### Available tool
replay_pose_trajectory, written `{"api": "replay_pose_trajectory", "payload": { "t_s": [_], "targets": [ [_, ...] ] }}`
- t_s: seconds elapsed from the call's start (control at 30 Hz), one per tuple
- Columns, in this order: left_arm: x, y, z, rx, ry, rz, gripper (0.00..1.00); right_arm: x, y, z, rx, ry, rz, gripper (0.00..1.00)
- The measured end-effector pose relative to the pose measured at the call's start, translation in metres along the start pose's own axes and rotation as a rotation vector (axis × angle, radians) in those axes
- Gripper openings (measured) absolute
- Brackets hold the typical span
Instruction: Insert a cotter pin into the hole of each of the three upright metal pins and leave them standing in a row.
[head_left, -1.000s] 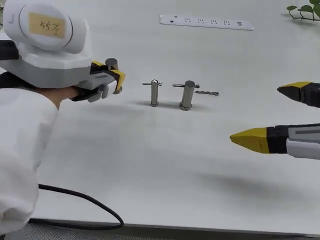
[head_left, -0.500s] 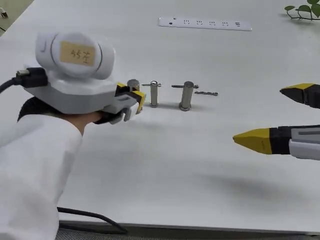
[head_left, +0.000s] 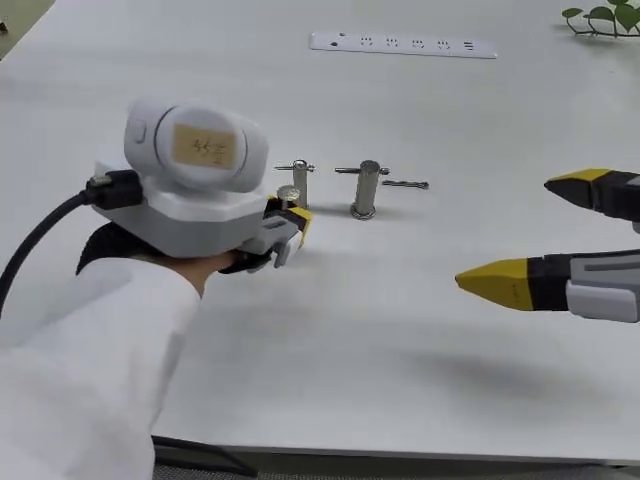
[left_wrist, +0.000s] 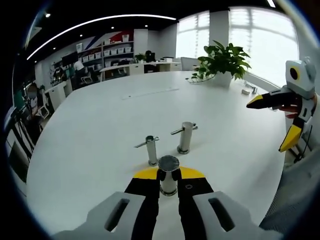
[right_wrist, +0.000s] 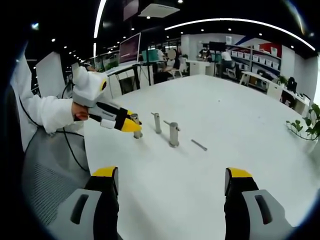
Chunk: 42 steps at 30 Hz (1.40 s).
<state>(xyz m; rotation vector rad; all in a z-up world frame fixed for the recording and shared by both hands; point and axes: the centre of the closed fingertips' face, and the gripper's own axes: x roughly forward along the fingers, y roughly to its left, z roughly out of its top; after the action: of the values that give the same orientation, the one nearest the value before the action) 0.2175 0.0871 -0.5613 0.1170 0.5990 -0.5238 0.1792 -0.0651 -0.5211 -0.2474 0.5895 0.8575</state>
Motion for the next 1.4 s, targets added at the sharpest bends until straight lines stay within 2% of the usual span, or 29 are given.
{"api": "replay_pose_trajectory", "payload": {
  "t_s": [0.23,0.6,0.77,0.9,1.1,1.27,1.37,1.4],
  "targets": [
    [0.004,-0.003,-0.004,0.006,0.008,0.005,0.1,0.0,-0.001,-0.003,0.003,0.007,0.006,0.85],
    [0.006,-0.002,-0.008,-0.004,0.012,0.024,0.1,0.0,-0.002,-0.002,0.003,0.002,0.005,0.85],
    [0.008,-0.005,-0.015,0.004,0.025,0.025,0.1,0.0,-0.002,-0.002,-0.004,0.008,0.002,0.84],
    [0.005,-0.008,-0.021,0.038,0.032,0.03,0.1,-0.001,-0.002,-0.002,-0.011,0.011,-0.001,0.83],
    [0.004,-0.007,-0.022,0.024,0.022,0.036,0.1,0.002,0.003,-0.002,-0.006,0.008,-0.001,0.83],
    [0.003,-0.011,-0.022,0.107,0.01,0.045,0.1,0.004,0.011,-0.001,-0.013,0.008,0.013,0.83],
    [0.004,-0.008,-0.022,0.102,0.013,0.06,0.11,0.005,0.014,0.001,-0.015,0.006,0.019,0.84],
    [0.004,-0.007,-0.023,0.07,0.013,0.057,0.11,0.005,0.015,0.001,-0.016,0.005,0.021,0.84]
  ]
}}
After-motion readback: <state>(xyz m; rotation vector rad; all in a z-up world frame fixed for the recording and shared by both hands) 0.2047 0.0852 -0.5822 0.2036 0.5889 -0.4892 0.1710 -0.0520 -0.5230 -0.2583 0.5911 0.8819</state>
